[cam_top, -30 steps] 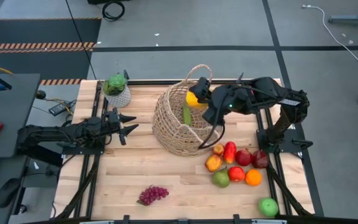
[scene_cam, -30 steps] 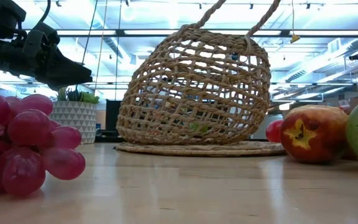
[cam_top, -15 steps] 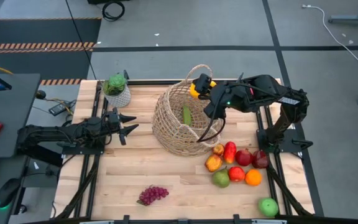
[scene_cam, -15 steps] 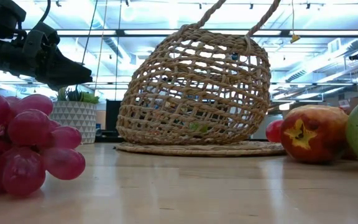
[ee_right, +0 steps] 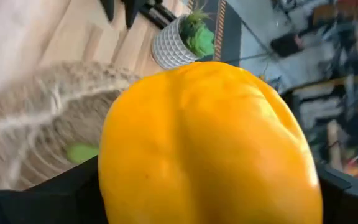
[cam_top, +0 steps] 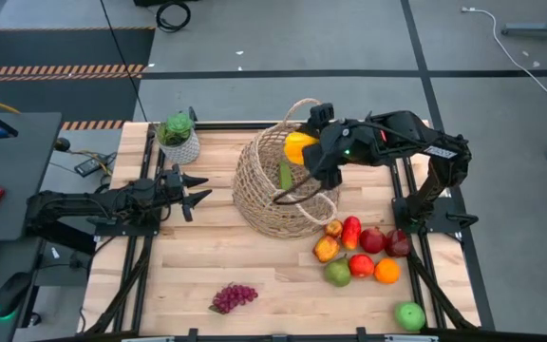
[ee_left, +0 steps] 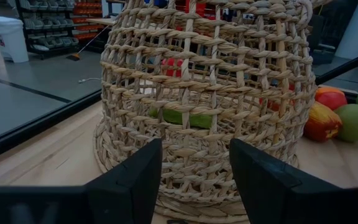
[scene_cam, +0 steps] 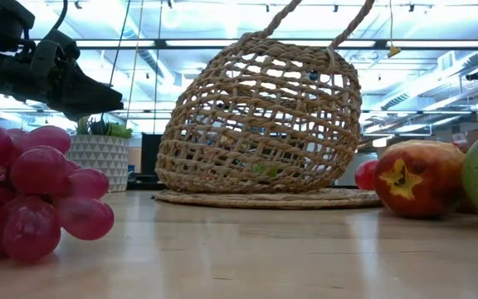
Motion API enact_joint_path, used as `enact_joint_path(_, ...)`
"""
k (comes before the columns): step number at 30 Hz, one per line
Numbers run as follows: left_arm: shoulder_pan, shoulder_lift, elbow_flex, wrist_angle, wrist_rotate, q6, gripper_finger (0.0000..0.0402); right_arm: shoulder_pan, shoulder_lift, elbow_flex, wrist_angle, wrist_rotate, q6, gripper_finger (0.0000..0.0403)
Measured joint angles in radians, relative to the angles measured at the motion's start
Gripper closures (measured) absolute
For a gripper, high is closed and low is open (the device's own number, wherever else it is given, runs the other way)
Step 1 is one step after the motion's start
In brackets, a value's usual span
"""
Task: Build produce basket
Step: Put the yellow bell pepper into the brown basket
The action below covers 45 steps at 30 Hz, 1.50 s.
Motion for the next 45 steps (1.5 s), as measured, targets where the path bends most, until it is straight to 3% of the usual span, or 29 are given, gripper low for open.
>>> enact_joint_path(18, 0.0, 0.0, 0.0, 0.0, 0.0, 0.0, 0.0208, 0.003, 0.0, 0.0, 0.003, -0.003, 0.787, 0.0053)
enact_joint_path(27, 0.0, 0.0, 0.0, 0.0, 0.0, 0.0, 0.0208, 0.003, 0.0, 0.0, 0.115, -0.006, 1.119, 0.0053)
enact_joint_path(30, 0.0, 0.0, 0.0, 0.0, 0.0, 0.0, 0.0207, 0.003, 0.0, 0.0, 0.199, -0.056, 1.204, 0.0053)
enact_joint_path(38, 0.0, 0.0, 0.0, 0.0, 0.0, 0.0, 0.0205, 0.003, 0.0, 0.0, 0.44, -0.31, 1.371, 0.0053)
enact_joint_path(45, 0.0, 0.0, 0.0, 0.0, 0.0, 0.0, 0.0207, -0.017, 0.0, 0.0, 0.458, -0.337, 1.59, 0.0053)
